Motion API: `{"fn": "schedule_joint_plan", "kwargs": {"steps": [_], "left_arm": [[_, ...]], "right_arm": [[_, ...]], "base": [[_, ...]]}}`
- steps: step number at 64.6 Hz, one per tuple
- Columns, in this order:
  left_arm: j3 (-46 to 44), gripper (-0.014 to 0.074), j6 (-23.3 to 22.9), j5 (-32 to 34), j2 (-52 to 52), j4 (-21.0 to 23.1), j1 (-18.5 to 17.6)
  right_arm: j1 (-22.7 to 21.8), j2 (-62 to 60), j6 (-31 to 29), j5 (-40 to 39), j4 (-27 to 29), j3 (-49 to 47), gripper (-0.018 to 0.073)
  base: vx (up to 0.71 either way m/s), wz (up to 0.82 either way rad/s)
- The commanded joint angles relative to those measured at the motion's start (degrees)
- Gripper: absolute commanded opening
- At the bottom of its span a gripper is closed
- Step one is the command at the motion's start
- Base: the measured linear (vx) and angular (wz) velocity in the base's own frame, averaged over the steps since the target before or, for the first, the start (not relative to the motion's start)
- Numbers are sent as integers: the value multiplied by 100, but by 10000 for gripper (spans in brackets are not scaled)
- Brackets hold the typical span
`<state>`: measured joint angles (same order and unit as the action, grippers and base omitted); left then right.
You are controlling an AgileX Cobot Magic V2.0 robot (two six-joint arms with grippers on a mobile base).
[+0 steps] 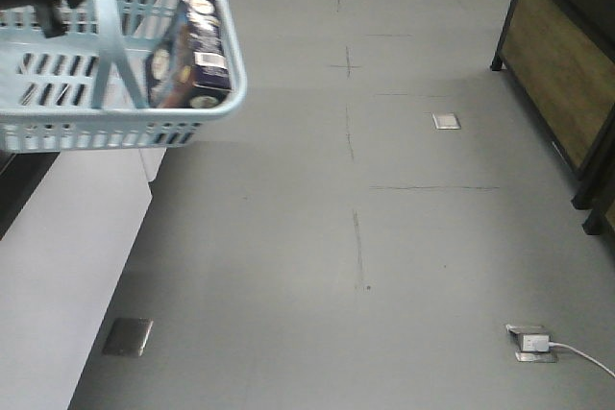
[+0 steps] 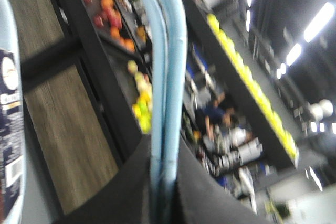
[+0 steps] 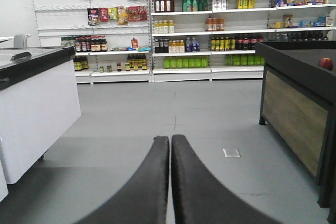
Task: Left arm holds basket, right arm returns cookies
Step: 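Lift the basket with the cookie box and lower it beside the robot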
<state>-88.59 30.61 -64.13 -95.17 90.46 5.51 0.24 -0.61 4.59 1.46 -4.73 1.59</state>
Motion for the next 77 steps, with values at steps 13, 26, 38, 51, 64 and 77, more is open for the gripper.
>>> {"fn": "schedule_joint_plan", "kwargs": {"steps": [13,26,38,51,64,77], "left_arm": [[1107,-8,689,804,521,650,-1562],[2309,-8,1430,1018,535,1151,-2075],[3319,-8,1514,1105,535,1146,-2384],[3872,-8,1684,1353,520,1146,-2686],[3887,-8,1786,1403,520,1146,-2948],[3887,-8,1808,1508,520,1089,-3080]], "right_arm": [[-24,-65,-21,-427,-40,18,-8],[-24,-65,-21,-427,-40,18,-8],[-24,-65,-21,-427,-40,18,-8],[-24,-65,-21,-427,-40,18,-8],[-24,-65,-21,-427,-40,18,-8],[-24,-65,-21,-427,-40,18,-8]], "base": [[0,0],[0,0],[0,0],[0,0],[0,0],[0,0]]}}
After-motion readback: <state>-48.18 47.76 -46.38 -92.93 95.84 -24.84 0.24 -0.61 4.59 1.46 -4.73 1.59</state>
